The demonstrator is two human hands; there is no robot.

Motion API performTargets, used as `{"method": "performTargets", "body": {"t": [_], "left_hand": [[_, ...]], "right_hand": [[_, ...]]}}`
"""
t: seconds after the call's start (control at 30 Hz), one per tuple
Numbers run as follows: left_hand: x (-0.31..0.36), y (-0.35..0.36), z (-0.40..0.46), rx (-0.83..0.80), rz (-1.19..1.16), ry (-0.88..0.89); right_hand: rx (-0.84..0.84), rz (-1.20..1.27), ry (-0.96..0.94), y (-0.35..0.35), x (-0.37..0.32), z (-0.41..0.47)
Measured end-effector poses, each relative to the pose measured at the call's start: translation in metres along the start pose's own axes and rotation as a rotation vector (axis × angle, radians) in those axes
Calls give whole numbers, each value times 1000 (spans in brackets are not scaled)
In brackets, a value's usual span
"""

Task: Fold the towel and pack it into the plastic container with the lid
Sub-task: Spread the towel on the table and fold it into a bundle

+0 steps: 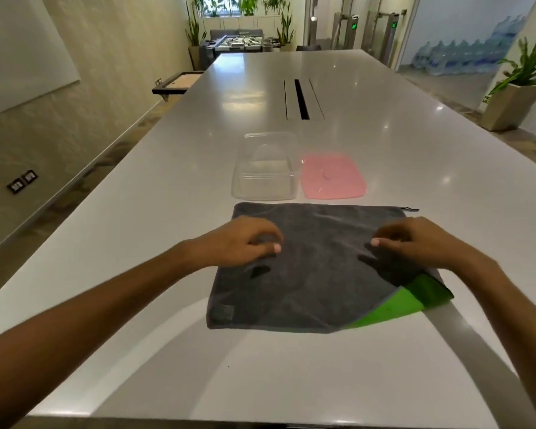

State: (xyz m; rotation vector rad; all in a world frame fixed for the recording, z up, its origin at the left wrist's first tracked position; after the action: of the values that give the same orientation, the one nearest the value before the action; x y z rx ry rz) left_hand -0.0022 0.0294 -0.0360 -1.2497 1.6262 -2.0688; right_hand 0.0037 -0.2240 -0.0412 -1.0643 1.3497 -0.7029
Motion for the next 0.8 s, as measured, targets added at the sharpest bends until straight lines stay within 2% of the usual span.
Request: {"method": "performTargets", "body": {"t": [0.07, 0.13, 0.23, 0.33, 0.5, 0.57, 0.67, 0.73, 0.8], "left_hand": [[-5, 0, 16, 110, 92, -10], [-13, 9, 26, 151, 174, -36], [-28, 34, 31, 75, 321, -124], [-36, 55, 28, 24, 355, -178], [-49, 72, 19, -15, 352, -259], [-50, 73, 18, -21, 358, -274], [-51, 72, 21, -20, 325, -292], [-54, 66, 23, 26, 253, -303], [-57, 52, 28, 111, 221, -300]], "right_hand": [[92, -102, -51, 8, -6, 10], [72, -150, -115, 22, -10, 13], [6, -248, -131, 42, -5, 8], [-8, -353, -133, 53, 1, -6], [-32, -288, -100, 57, 16, -46], [-100, -264, -57, 56, 25, -60], [-365, -297, 51, 57, 43, -77], [-539, -266, 110, 55, 47, -85], [-593, -154, 132, 44, 42, -83]]}}
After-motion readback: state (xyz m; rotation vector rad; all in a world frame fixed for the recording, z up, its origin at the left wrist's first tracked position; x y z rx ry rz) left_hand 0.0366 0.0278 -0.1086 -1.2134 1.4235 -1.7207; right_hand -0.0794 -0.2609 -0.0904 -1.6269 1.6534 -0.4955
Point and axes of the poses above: each hand's wrist, its own z-axis towards the middle knuckle, its own y-axis out of the palm, x = y × z, the point moved 10 cm from there along z, towards the middle knuckle, and after that the axes turned 4 degrees about y, right-handed, at the moved point
